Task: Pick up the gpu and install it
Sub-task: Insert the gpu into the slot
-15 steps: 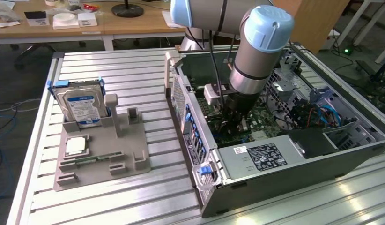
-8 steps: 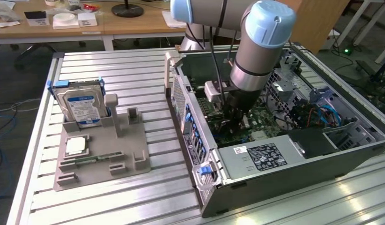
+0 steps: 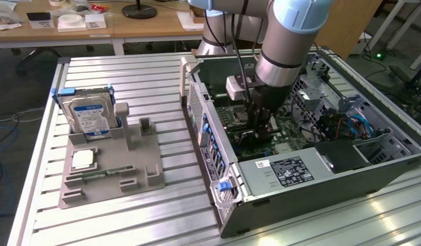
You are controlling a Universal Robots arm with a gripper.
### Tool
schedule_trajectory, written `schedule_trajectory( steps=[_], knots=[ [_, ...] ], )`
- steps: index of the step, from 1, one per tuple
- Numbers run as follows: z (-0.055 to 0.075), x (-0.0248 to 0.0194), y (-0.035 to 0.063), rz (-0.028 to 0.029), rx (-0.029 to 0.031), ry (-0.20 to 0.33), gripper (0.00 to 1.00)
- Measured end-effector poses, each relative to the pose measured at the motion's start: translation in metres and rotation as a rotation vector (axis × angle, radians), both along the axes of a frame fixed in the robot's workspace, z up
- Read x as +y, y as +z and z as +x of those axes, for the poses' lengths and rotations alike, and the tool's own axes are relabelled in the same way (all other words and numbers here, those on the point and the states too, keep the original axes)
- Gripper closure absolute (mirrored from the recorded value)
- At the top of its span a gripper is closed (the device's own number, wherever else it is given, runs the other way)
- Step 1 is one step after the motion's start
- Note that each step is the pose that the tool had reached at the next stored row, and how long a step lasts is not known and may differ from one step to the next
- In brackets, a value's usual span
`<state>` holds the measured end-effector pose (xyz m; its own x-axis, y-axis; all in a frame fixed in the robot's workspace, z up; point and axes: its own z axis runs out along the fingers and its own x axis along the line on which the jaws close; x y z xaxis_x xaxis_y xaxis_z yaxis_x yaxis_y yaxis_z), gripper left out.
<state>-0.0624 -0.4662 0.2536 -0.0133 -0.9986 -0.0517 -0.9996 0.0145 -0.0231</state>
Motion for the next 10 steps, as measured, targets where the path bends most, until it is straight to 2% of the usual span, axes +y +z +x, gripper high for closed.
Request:
schedule_trajectory(
  steps=[6,10],
  knots=[
    [0.0,0.0,0.025,0.0002,-0.0029,0.0,0.58],
    [0.0,0.0001,0.0259,0.0006,-0.0032,0.0,0.6]
  ],
)
